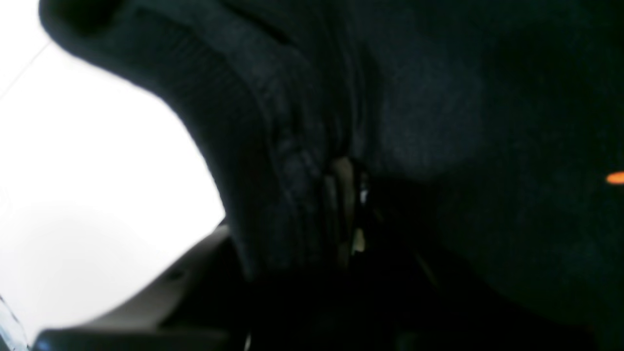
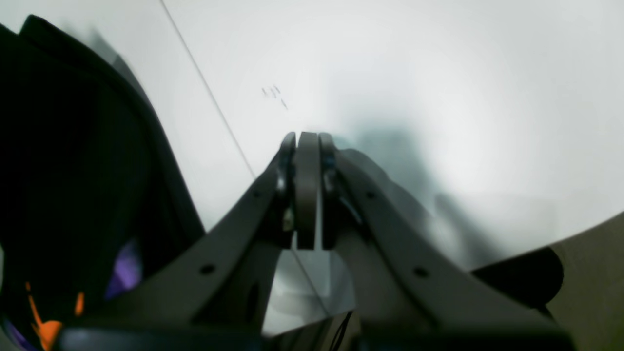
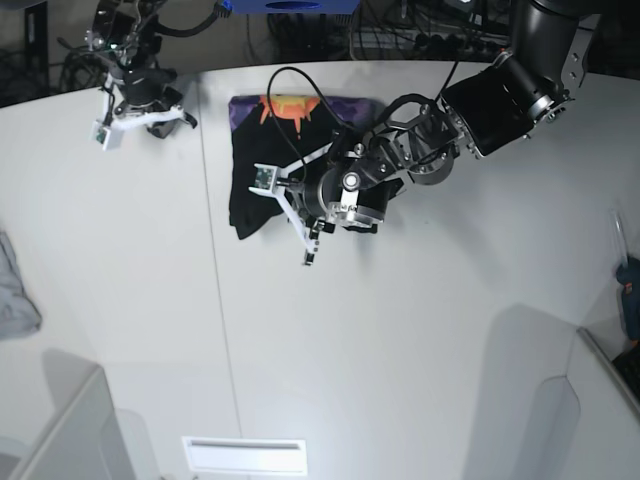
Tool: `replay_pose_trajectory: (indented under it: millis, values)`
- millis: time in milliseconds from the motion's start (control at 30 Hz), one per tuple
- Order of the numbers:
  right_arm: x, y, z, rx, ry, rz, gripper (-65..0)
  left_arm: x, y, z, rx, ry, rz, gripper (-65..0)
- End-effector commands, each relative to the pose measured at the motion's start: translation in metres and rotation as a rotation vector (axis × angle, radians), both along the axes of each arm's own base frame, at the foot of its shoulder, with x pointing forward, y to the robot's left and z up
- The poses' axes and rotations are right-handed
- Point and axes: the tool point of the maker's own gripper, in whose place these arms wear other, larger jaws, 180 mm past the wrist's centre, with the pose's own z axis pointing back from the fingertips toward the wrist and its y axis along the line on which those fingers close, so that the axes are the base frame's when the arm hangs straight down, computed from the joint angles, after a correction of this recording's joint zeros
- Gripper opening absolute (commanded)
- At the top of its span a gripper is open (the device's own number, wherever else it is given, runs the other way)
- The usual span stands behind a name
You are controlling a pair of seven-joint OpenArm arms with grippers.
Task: Fold the T-shirt properly
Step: 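Straighten the folded shirt with the left gripper and release it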
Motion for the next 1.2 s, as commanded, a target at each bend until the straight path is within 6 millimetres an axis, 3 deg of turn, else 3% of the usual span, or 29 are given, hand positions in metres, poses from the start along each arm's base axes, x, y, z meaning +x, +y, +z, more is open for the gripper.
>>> replay_pose_trajectory:
  millis: [0, 167, 300, 500, 700, 800, 933, 1000, 1100, 1167]
  values:
    - [0.001, 0.0, 0.003, -0.001, -0.018, -0.002, -65.0, 0.012, -0.007, 0.014, -0.03, -0.037, 0.003, -57.4]
    - [0.0, 0.0, -0.003, 0.007, -0.004, -0.005, -65.0, 0.019, -0.008, 0.019, -0.031, -0.054, 0.003, -33.2]
    - [-0.001, 0.001, -0.003, 0.008, -0.003, -0.005, -65.0, 0.02, -0.015, 0.023, -0.047, -0.057, 0.001, -23.7]
    - [-0.003, 0.001, -0.004, 0.006, -0.001, -0.006, -65.0, 0.032, -0.025, 0.039, -0.071, -0.094, -0.007, -22.4]
    - [-0.002, -0.001, -0.001, -0.002, -0.007, -0.001, -65.0, 0.076, -0.019, 0.08, -0.193, -0.146, 0.147, -22.4]
    - [-0.002, -0.001, -0.001, -0.004, -0.007, 0.001, -65.0, 0.087, -0.014, 0.095, -0.24, -0.163, 0.193, -22.7]
    - [0.001, -0.003, 0.008, -0.019, -0.03, 0.008, -65.0, 0.085, -0.005, 0.12, -0.341, -0.196, 0.252, -25.5]
    - [0.005, -0.008, 0.022, -0.051, -0.07, 0.016, -65.0, 0.081, 0.003, 0.127, -0.385, -0.206, 0.291, -36.2]
    - [0.007, -0.021, 0.038, -0.119, -0.116, 0.048, -65.0, 0.073, 0.02, 0.132, -0.432, -0.211, 0.355, -65.0]
    - [0.005, -0.028, 0.041, -0.156, -0.122, 0.071, -65.0, 0.071, 0.04, 0.133, -0.441, -0.223, 0.406, -65.0]
